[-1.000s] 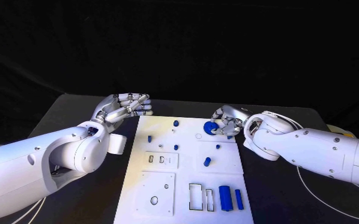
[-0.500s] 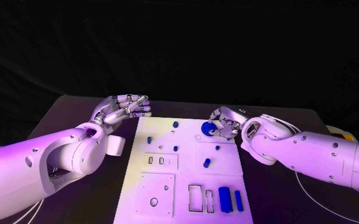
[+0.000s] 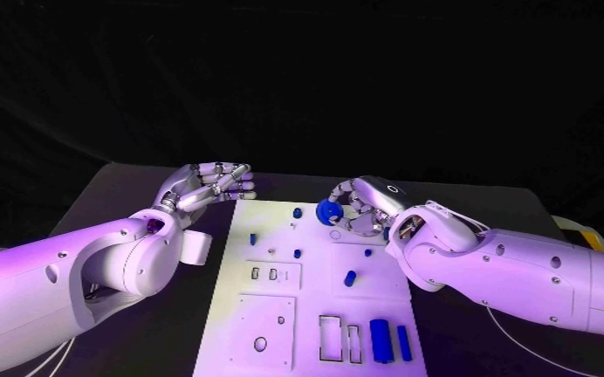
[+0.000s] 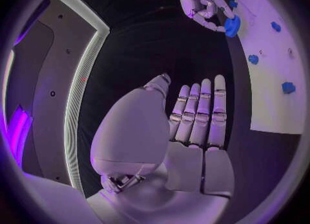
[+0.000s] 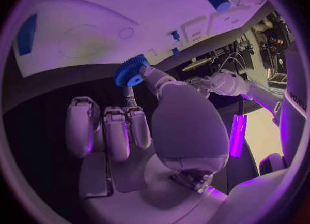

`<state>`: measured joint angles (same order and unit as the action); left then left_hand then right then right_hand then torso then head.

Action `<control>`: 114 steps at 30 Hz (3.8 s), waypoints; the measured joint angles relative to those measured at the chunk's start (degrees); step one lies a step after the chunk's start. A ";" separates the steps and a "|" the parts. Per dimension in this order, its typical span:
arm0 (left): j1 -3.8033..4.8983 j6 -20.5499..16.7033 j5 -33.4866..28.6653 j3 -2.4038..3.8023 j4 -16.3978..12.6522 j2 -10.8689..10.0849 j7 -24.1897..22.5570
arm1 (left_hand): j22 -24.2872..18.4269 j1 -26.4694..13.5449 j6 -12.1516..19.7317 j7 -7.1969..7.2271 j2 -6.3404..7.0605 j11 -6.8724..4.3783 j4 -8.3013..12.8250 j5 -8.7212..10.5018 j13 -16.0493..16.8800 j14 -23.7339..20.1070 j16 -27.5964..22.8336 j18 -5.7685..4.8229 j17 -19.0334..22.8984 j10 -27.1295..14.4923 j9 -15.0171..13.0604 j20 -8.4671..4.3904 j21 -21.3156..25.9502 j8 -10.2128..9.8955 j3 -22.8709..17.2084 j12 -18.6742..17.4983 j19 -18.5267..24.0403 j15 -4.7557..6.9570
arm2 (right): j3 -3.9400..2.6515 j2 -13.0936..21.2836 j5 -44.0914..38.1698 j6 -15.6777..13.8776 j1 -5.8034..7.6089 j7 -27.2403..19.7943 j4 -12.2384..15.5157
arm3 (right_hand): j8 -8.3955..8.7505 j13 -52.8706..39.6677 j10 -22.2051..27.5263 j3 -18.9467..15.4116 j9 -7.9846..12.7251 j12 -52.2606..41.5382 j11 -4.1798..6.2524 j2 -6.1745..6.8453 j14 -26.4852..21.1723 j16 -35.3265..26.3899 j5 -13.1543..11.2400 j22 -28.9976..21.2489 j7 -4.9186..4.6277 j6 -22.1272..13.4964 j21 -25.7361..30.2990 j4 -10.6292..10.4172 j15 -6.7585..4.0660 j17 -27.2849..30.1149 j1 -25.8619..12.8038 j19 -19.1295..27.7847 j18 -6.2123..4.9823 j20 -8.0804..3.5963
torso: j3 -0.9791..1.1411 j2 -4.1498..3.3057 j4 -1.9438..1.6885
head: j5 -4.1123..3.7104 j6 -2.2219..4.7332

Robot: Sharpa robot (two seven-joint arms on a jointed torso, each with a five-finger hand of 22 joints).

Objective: Assemble the parts on the task board

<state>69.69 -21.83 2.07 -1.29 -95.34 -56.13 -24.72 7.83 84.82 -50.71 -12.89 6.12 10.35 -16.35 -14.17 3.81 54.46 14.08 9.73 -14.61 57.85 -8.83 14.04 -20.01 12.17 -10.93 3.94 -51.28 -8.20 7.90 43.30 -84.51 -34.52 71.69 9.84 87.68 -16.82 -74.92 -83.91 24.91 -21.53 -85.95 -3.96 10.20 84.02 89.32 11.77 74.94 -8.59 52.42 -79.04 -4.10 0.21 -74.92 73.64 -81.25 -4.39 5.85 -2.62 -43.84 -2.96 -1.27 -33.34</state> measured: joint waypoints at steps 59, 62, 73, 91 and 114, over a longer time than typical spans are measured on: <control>0.01 0.46 0.00 0.01 -0.04 0.61 0.64 | 0.00 0.00 0.00 0.00 0.00 0.20 0.00 0.00 0.00 0.00 0.00 0.00 -0.15 -0.19 0.08 0.00 0.00 -0.21 0.01 0.01 0.00 0.00 | 0.34 -14.24 -3.46 4.12 -2.58 2.47 -10.79 | 6.89 -0.03 0.11 -6.36 1.17 1.34 -1.95 0.53 -0.01 -0.01 -0.46 0.01 -2.51 -6.83 -0.27 -6.83 1.43 0.02 -8.66 -0.40 -0.02 1.66 | 0.13 -0.19 -0.16 | 1.43 -0.89; 0.01 0.46 0.00 0.01 -0.02 0.61 0.69 | 0.00 0.00 0.00 0.00 0.00 0.20 0.00 0.00 0.00 0.00 -0.22 0.00 -0.15 -0.19 0.08 0.00 0.00 -0.21 0.01 0.01 0.00 0.00 | 0.32 -13.54 -2.88 4.24 -2.55 2.25 -10.10 | 6.94 -0.02 0.11 -8.02 1.14 1.34 -1.95 0.22 -0.01 -0.01 0.34 0.01 -2.26 -5.92 -0.26 -8.50 1.43 0.02 -9.25 -0.40 -0.02 1.66 | 0.10 -0.18 -0.20 | 1.40 -0.87; 0.01 0.43 0.00 -0.01 0.13 0.35 0.84 | 0.00 0.00 0.00 0.00 0.00 0.20 0.00 0.00 0.00 0.00 -0.22 0.00 -0.14 -0.19 0.08 0.00 0.00 -0.21 0.01 0.01 0.00 0.00 | 0.05 -3.65 1.88 2.19 -1.88 -1.58 -2.58 | 6.93 -0.01 0.11 -7.56 0.83 0.72 -1.95 -1.25 -0.01 -0.01 1.54 0.00 -1.86 -4.52 -0.26 -8.04 1.43 0.02 -6.76 -0.40 -0.02 1.66 | 0.15 0.01 0.14 | 1.28 -0.77; 0.00 0.55 0.00 -0.01 0.74 0.35 0.85 | 0.00 0.00 0.00 0.00 0.00 0.20 0.00 0.00 0.00 0.00 -0.22 0.00 -0.19 -0.19 0.07 0.00 0.00 -0.21 0.01 0.01 0.00 0.00 | -0.41 12.58 14.98 6.87 -0.18 -16.23 0.30 | 6.93 0.00 -0.10 -3.79 0.70 0.73 -1.74 -0.11 0.00 -0.01 0.06 -0.02 -1.41 -3.31 0.52 -2.84 1.43 -0.02 0.13 -0.17 -0.02 1.42 | 0.88 0.88 1.65 | 1.09 -1.23; -0.03 0.79 0.00 -0.01 1.33 0.41 0.77 | 0.00 0.00 0.00 0.00 0.00 0.20 0.16 0.00 0.00 0.00 -0.22 0.00 -0.29 -0.19 0.06 0.00 0.00 -0.21 -0.15 0.02 0.00 0.00 | -0.29 10.86 17.47 10.82 -3.17 -18.86 -6.79 | 7.76 0.01 -0.09 -3.16 1.08 0.97 -1.74 0.22 0.00 -0.01 -1.24 -0.03 -2.07 -4.54 0.51 -1.42 1.43 -0.01 0.87 -0.17 -0.02 1.43 | 1.45 0.92 2.05 | 1.50 -1.85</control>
<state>69.66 -21.04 2.07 -1.30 -94.01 -55.72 -23.95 7.83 84.82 -50.71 -12.89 6.12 10.54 -16.19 -14.17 3.81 54.46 13.87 9.73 -14.90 57.66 -8.77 14.04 -20.01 11.97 -11.08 3.96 -51.28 -8.20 7.61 54.16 -67.04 -23.70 68.52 -9.01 80.90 -9.05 -74.91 -84.00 21.75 -20.45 -84.97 -5.70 10.42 84.02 89.31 10.53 74.91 -10.66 47.88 -78.53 -5.52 1.64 -74.93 74.51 -81.42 -4.41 7.28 -1.17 -42.92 -0.91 0.23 -35.19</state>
